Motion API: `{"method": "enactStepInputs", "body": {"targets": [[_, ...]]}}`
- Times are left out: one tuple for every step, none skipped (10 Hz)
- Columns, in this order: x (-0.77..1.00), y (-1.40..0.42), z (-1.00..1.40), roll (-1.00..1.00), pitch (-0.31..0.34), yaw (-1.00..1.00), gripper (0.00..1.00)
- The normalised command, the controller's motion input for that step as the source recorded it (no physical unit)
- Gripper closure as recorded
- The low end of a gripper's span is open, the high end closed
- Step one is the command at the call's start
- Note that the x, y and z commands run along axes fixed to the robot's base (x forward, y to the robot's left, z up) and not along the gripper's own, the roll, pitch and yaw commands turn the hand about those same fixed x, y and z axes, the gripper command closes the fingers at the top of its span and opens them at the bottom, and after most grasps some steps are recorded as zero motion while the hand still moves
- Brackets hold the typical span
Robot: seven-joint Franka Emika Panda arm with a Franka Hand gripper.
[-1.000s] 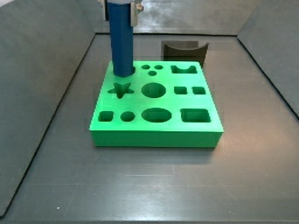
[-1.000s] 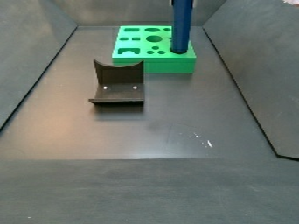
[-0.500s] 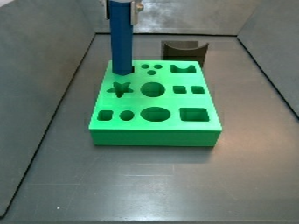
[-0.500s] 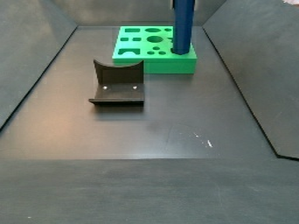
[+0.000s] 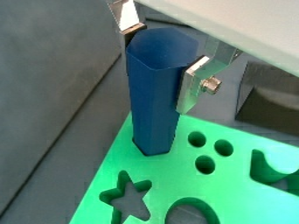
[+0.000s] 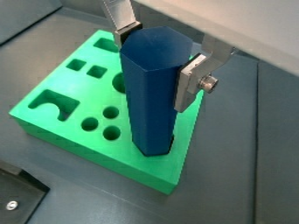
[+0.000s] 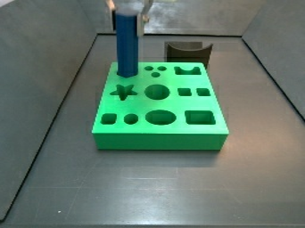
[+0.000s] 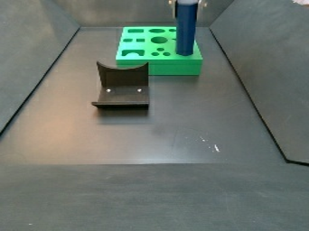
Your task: Insert the hexagon object.
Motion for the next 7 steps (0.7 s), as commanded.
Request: {"method": "enactStepInputs", "body": {"targets": [[-0.08,-0.06,-0.4,0.04,-0.146,0.0,1.0],[0.0,-0.13,-0.43,0.23,-0.051,0.0,1.0],[0.06,-0.19,-0.44,0.25,-0.019,-0.02,1.0],[0.05,-0.18,-0.48,0.26,-0.051,0.0,1.0],[0.02,-0.17,-0.36,0.06,-0.061,0.0,1.0],[0.03,0.0,0.0,-0.03,0.0,-0.01,1.0],[0.0,0.0,0.0,0.0,0.0,0.0,1.0]]}}
